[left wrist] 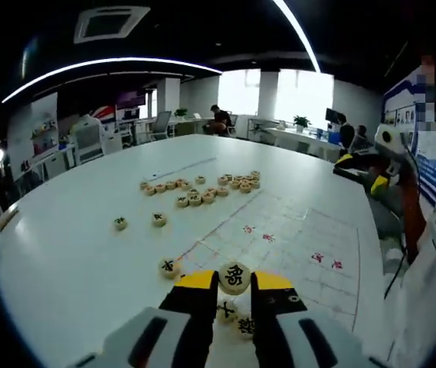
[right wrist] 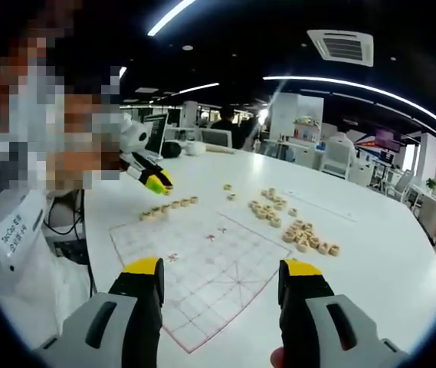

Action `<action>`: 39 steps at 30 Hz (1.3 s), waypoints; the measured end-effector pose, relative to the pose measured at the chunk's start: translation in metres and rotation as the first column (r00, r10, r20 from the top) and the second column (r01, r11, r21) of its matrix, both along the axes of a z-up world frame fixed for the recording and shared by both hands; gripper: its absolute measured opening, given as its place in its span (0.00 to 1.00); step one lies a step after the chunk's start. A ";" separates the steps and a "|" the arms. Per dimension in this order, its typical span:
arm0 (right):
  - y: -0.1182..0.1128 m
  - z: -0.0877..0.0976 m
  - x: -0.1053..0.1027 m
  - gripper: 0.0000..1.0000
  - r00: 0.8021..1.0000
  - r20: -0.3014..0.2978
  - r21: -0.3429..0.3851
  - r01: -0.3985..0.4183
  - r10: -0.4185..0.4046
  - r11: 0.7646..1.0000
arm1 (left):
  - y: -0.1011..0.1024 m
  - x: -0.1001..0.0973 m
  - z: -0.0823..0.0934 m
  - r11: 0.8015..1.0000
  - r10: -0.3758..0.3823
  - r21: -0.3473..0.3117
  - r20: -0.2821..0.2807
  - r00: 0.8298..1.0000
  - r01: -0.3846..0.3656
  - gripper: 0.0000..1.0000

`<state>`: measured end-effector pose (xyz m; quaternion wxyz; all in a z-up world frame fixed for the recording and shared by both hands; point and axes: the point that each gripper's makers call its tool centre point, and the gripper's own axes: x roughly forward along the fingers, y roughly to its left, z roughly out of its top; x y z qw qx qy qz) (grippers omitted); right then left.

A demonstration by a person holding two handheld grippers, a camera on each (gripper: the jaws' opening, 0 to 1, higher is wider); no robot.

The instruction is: Pick up the chess pieces one by one and place each piece onto its starting position on the chessboard, setting the pieces on their correct points until all the chess pieces are arranged in the starting layout

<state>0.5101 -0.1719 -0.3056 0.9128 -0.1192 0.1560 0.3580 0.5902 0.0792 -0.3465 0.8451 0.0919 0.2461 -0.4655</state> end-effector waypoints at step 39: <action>0.018 -0.011 -0.019 0.68 0.989 -0.023 -0.052 -0.144 0.143 0.988 | 0.000 -0.083 -0.051 0.980 -0.167 0.103 -0.063 0.984 0.173 0.19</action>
